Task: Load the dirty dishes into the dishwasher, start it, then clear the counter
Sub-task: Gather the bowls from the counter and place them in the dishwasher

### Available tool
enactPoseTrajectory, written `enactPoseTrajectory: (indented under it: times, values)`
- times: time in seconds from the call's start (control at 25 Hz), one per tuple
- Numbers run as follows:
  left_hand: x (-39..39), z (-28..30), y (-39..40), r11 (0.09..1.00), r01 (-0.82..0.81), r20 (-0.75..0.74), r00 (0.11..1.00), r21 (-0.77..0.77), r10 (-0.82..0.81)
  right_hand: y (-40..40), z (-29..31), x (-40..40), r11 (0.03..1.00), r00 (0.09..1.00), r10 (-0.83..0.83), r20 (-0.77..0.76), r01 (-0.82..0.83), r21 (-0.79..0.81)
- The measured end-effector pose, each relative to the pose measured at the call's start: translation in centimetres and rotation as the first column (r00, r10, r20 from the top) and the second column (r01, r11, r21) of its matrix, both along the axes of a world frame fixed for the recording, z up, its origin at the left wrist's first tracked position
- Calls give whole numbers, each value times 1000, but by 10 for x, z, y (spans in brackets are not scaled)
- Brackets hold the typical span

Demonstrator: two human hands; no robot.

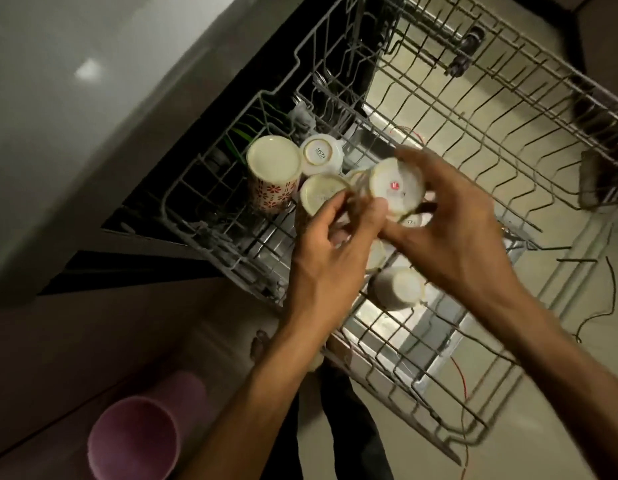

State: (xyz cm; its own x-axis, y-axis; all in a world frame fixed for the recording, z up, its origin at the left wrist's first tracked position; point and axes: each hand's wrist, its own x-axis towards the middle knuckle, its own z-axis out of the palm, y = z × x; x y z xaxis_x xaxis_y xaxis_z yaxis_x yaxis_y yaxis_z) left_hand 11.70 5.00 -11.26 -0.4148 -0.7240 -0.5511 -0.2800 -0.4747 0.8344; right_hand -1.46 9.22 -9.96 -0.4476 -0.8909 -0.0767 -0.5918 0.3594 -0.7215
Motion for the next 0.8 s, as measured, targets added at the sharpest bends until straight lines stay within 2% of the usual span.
enactPoseTrajectory:
  times: [0.16, 0.32, 0.48, 0.8]
  values:
    - [10, -10, 0, 998, -59, -16, 998, -15, 59, -74, -13, -44, 999, 997, -32, -67, 30, -39]
    - [30, -11, 21, 989, -145, 8, 989, -12, 145, -138, -41, -68, 989, 985, 129, -118, -119, 89]
    - [38, -16, 33, 979, -201, 42, 978, -46, 203, -163, -62, -70, 962, 948, 252, -195, -225, 153]
    - [48, -6, 35, 968, -232, 53, 970, -100, 238, -176, -90, -80, 939, 935, 263, -239, -191, 285]
